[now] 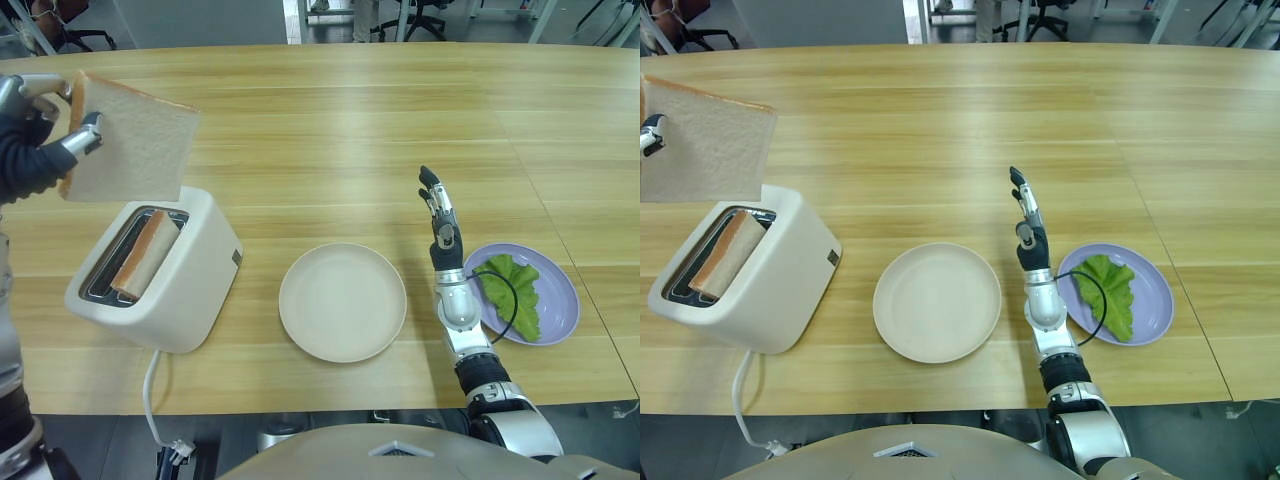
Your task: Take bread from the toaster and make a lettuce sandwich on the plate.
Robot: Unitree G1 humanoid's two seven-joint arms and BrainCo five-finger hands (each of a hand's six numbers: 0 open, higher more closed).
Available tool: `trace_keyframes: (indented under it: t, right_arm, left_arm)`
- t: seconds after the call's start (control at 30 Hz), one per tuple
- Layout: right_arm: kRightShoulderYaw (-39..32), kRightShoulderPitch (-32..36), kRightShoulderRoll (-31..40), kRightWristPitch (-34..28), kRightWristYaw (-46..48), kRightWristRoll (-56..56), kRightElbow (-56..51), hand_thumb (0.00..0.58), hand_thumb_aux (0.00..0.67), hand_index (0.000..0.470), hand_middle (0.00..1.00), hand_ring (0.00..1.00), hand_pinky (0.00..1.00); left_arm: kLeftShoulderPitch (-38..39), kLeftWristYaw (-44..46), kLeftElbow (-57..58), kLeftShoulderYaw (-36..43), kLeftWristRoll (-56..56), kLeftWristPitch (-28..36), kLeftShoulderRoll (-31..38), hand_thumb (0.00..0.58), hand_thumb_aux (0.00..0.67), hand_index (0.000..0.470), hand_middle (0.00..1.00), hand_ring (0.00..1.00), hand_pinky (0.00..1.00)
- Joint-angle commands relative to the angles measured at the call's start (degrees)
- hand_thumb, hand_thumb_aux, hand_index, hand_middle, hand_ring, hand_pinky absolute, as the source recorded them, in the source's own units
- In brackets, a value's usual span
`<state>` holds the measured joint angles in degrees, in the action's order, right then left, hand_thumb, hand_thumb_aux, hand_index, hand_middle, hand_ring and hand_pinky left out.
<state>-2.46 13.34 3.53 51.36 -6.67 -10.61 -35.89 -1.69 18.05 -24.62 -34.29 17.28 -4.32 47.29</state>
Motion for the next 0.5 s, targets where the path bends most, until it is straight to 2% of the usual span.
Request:
trace_keyframes:
  t: [0.03, 0.3, 0.5]
  right_arm:
    - [0.25, 0.38, 0.02, -0.18, -0.02, 0.23, 0.34, 0.000, 0.000, 0.000, 0.00, 0.00, 0.00]
    - [2.76, 2.18, 1.54, 0.03, 2.76, 6.61, 3.89, 0.000, 0.000, 0.000, 0.00, 0.00, 0.00]
    - [5.12, 2.32, 2.84, 0.05, 4.46, 10.93, 9.30, 0.000, 0.000, 0.000, 0.00, 0.00, 0.00]
  left_arm:
    - [-4.04, 3.74, 1.38, 4.13, -10.02, 1.48, -1.60, 0.580, 0.670, 0.460, 1.00, 1.00, 1.00]
    - [-14.02, 11.66, 6.96, 17.28, -20.81, 3.99, -4.76, 0.580, 0.670, 0.460, 1.00, 1.00, 1.00]
    - [-21.25, 19.29, 12.16, 27.70, -24.80, 6.20, -7.41, 0.580, 0.670, 0.460, 1.00, 1.00, 1.00]
